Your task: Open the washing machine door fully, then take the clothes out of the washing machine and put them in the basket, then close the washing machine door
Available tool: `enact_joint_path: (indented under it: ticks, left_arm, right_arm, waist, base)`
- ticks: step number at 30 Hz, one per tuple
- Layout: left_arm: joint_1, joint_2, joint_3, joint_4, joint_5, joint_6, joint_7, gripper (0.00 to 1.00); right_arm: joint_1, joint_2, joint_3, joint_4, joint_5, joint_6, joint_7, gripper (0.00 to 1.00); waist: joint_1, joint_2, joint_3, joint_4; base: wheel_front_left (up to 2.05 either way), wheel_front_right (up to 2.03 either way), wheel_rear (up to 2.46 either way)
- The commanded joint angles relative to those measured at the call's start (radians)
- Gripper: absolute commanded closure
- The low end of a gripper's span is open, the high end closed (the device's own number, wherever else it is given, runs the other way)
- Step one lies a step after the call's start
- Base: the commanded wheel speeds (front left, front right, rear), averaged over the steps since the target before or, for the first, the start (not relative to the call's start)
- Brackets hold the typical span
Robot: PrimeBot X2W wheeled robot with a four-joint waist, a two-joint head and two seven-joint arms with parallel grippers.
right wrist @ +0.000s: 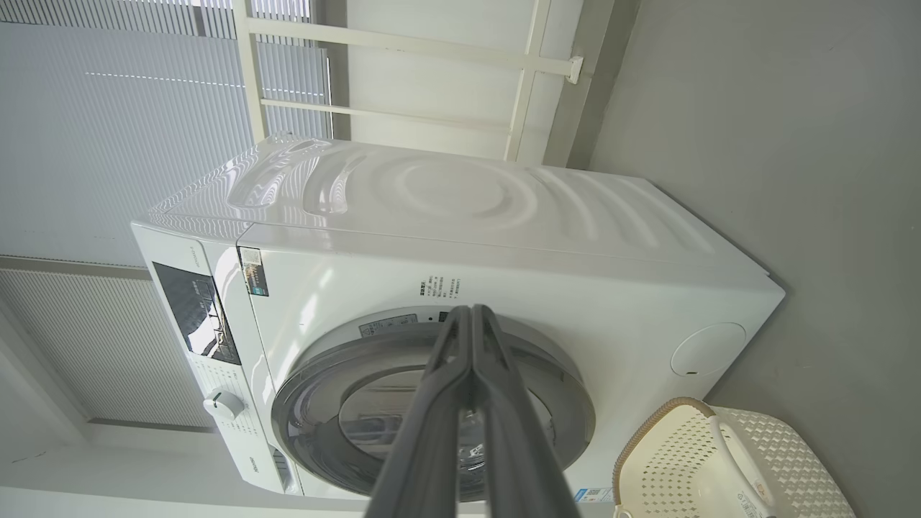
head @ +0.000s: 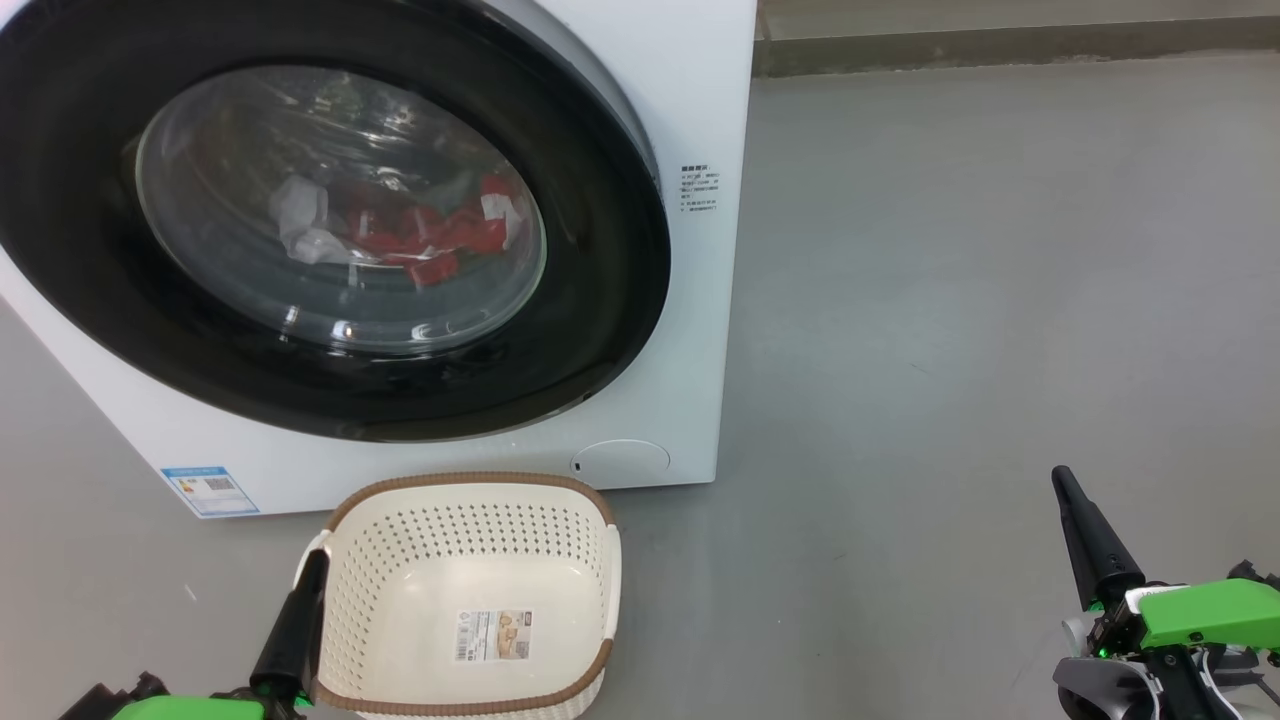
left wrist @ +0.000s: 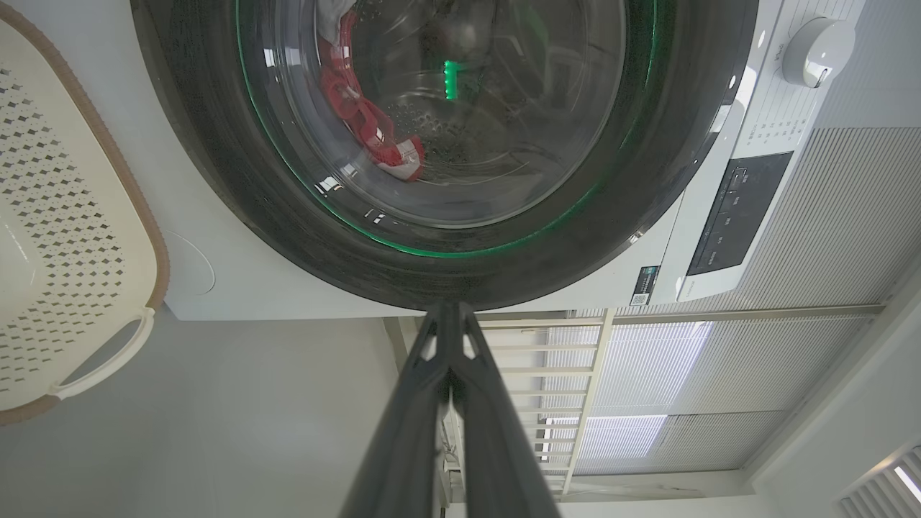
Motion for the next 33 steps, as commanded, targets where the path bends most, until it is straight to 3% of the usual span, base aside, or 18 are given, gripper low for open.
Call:
enact_joint_path:
  ticks: [1, 9, 10, 20, 24, 33]
  left_arm:
    - [-0.041, 0.008, 0.036, -0.02, 0.01, -0.007, 0.006, 1.0]
    - [-0.041, 0.008, 0.036, -0.02, 0.01, -0.007, 0.006, 1.0]
    - [0.0, 0.0, 0.001, 0.0, 0.0, 0.0, 0.0, 0.0]
    - [0.021, -0.006, -0.012, 0.014, 0.02, 0.0, -0.02, 0.0]
    - [0.026, -0.004, -0.015, 0.004, 0.052, 0.0, -0.032, 0.0]
    - [0.03, -0.004, -0.015, -0.009, 0.158, -0.001, -0.055, 0.0]
  right_arm:
    - [-0.043, -0.005, 0.013, -0.028, -0.007, 0.008, 0.005, 1.0]
    - [-0.043, -0.005, 0.012, -0.028, -0.008, 0.008, 0.005, 1.0]
    - [0.0, 0.001, -0.001, 0.0, 0.0, 0.0, 0.0, 0.0]
    - [0.021, 0.008, 0.018, 0.02, -0.012, 0.0, -0.018, 0.0]
    - [0.025, 0.004, 0.026, 0.013, -0.028, 0.001, -0.031, 0.0]
    - [0.029, -0.02, 0.056, 0.003, -0.097, 0.001, -0.055, 0.0]
  waist:
    - [0.0, 0.0, 0.0, 0.0]
    - [0.0, 0.0, 0.0, 0.0]
    - [0.0, 0.0, 0.0, 0.0]
    - [0.0022, 0.0, -0.001, 0.001]
    - [0.0003, 0.0, 0.001, 0.001]
    - [0.0, 0.0, 0.002, 0.003]
  base:
    - [0.0, 0.0, 0.0]
    - [0.0, 0.0, 0.0]
    - [0.0, 0.0, 0.0]
    - [0.0, 0.0, 0.0]
    - [0.0, 0.0, 0.0]
    - [0.0, 0.0, 0.0]
